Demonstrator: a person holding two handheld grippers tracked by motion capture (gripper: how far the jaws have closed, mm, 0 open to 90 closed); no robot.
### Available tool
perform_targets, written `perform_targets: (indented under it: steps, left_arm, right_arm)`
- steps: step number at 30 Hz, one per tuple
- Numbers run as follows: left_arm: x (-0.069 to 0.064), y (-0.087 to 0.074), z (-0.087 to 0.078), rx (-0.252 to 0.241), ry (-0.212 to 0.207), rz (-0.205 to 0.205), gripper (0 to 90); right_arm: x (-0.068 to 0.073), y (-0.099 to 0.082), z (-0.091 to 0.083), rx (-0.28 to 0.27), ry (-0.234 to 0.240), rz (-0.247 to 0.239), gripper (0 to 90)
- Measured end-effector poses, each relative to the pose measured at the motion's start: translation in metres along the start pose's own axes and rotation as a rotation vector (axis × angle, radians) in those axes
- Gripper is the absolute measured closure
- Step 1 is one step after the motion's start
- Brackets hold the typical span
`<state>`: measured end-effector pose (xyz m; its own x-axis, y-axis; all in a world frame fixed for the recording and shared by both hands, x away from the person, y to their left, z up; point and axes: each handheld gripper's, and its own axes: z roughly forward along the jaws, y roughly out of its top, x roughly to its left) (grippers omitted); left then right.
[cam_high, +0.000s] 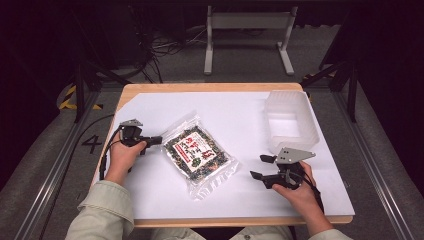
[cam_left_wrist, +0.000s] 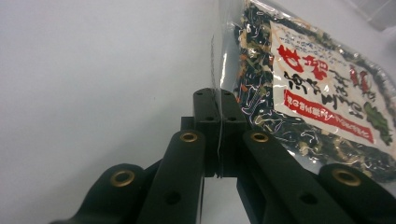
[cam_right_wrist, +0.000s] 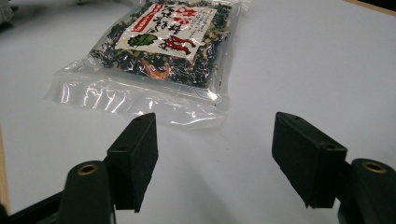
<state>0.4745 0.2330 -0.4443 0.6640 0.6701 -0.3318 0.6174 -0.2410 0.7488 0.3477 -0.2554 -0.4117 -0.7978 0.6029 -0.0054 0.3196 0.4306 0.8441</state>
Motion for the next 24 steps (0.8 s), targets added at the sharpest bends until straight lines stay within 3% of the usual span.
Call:
perform_targets:
  steps: [4, 5, 11, 13, 18, 24]
  left_arm:
    - [-0.007, 0.006, -0.011, -0.050, -0.012, 0.019, 89.4]
    - [-0.012, 0.009, -0.016, -0.071, -0.011, 0.046, 89.4]
    - [-0.026, 0.018, -0.032, -0.127, -0.032, 0.093, 89.4]
    - [-0.036, 0.022, -0.040, -0.166, -0.038, 0.117, 89.4]
    - [-0.046, 0.028, -0.049, -0.193, -0.051, 0.161, 89.4]
    - [-0.061, 0.033, -0.059, -0.235, -0.087, 0.185, 89.5]
  right_arm:
    - [-0.001, 0.003, -0.002, -0.012, -0.001, 0.004, 31.6]
    - [-0.001, 0.004, -0.003, -0.016, 0.000, 0.004, 31.7]
    - [-0.002, 0.011, -0.007, -0.035, 0.008, 0.006, 31.8]
    - [-0.003, 0.017, -0.010, -0.051, 0.019, 0.010, 32.0]
    - [-0.007, 0.026, -0.010, -0.069, 0.036, 0.018, 32.4]
    - [-0.010, 0.041, -0.002, -0.087, 0.071, 0.026, 33.2]
